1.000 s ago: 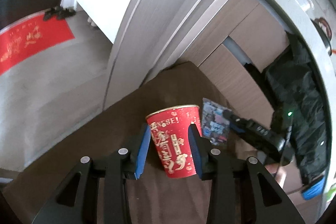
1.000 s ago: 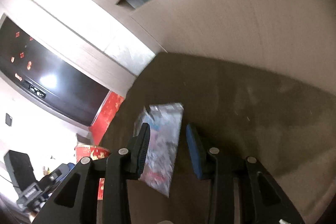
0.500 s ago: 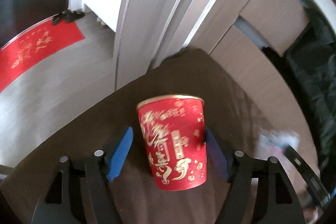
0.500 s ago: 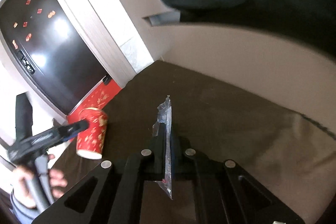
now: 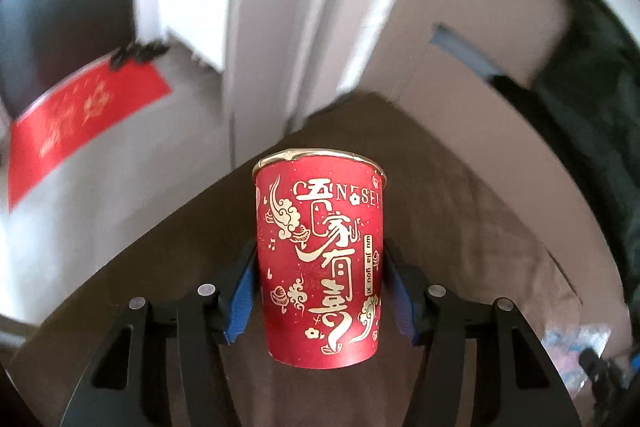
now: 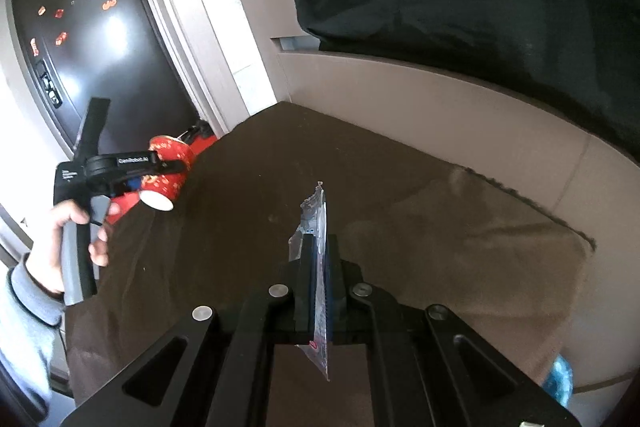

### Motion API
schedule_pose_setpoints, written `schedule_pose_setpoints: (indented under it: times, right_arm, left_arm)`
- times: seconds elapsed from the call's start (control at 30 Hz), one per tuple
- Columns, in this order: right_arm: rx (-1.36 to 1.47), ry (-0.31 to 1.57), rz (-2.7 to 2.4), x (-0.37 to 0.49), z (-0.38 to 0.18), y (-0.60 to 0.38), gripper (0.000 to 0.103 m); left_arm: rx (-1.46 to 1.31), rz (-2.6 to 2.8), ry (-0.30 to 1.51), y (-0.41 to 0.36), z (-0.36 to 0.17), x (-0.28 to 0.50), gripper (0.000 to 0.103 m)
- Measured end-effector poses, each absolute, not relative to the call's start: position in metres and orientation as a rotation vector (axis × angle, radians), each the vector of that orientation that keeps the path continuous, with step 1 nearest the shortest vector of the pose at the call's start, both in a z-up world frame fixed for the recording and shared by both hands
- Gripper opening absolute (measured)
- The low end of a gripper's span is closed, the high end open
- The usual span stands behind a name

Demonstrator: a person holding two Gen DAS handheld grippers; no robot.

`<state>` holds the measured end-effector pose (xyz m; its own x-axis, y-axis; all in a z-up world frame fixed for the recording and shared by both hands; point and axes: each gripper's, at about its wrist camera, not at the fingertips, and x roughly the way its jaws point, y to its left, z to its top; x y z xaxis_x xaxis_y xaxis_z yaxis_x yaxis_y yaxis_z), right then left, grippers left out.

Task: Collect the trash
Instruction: 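Carry both items over the blue bin and open both tools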

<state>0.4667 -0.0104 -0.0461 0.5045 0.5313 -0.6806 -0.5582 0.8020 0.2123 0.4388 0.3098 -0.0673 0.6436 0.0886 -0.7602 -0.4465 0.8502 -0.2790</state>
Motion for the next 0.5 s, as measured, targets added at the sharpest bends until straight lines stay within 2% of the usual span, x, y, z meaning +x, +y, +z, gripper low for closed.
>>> schedule_pose_setpoints:
  times: [0.13,0.27,0.5]
  right_arm:
    - [-0.022,0.793,0.64,0.451,-0.04,-0.031,0.004]
    - [0.01,0.754,0.606,0.428,-0.026,-0.065,0.004]
    - [0.045,0.699,0.454,0.384,-0.006,-0.158,0.004]
  left_arm:
    - [-0.386,0.208,0.801,0.256,-0.043,0.424,0.057]
    - [-0.263,0.045,0.784,0.163,-0.022,0.41,0.057]
    - [-0.203,-0.225,0.833,0.023,-0.021,0.39,0.057]
